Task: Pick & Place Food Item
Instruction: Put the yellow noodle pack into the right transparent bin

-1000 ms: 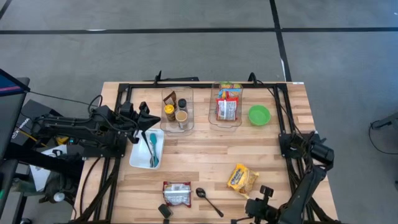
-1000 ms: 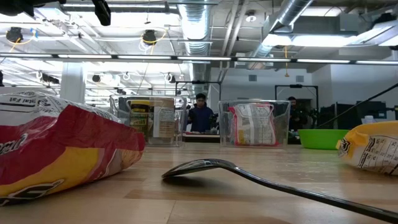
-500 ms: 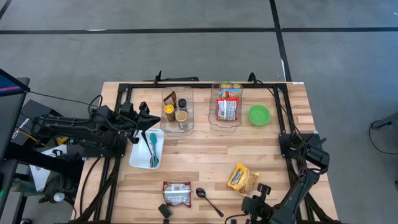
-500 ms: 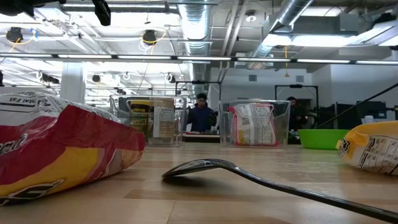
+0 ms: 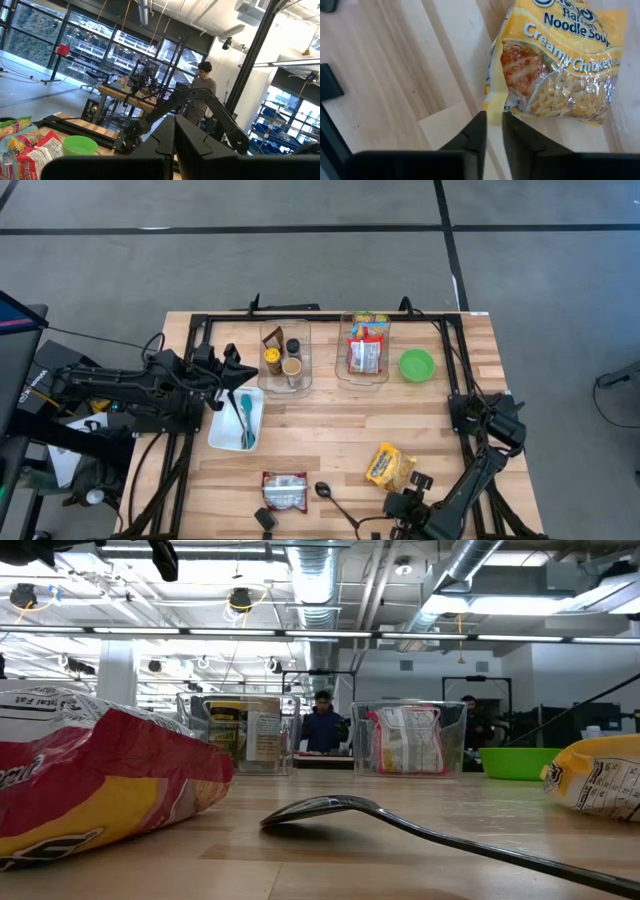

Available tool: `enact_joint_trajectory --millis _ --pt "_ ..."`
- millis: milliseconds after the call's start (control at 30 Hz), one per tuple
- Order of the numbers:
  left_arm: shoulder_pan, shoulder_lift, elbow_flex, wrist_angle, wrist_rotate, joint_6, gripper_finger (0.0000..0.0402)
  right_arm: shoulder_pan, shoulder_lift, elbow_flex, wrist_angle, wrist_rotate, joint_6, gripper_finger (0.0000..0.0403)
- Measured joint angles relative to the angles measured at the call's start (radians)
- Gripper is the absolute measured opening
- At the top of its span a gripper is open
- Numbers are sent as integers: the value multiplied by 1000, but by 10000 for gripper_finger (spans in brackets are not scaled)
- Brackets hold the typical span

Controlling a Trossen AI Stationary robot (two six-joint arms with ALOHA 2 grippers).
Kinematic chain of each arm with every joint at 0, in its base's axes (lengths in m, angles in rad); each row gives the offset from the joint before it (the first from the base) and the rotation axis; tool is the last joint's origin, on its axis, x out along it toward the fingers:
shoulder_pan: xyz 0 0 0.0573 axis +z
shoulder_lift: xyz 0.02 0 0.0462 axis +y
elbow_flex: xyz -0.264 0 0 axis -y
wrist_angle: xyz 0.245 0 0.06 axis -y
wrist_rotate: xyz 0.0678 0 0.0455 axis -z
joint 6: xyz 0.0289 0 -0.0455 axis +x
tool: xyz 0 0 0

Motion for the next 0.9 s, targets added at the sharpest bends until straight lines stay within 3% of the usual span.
enact_joint_trajectory --millis 267,433,600,900 --pt "0 0 0 0 0 0 4 -23 0 0 -7 -12 -1 160" --pt "0 0 0 0 0 0 4 -35 0 0 -1 -13 11 198" --pt "0 0 0 0 0 0 4 -56 0 0 -1 -13 37 204" --pt "0 0 0 0 0 0 4 -82 -1 0 1 -34 37 178"
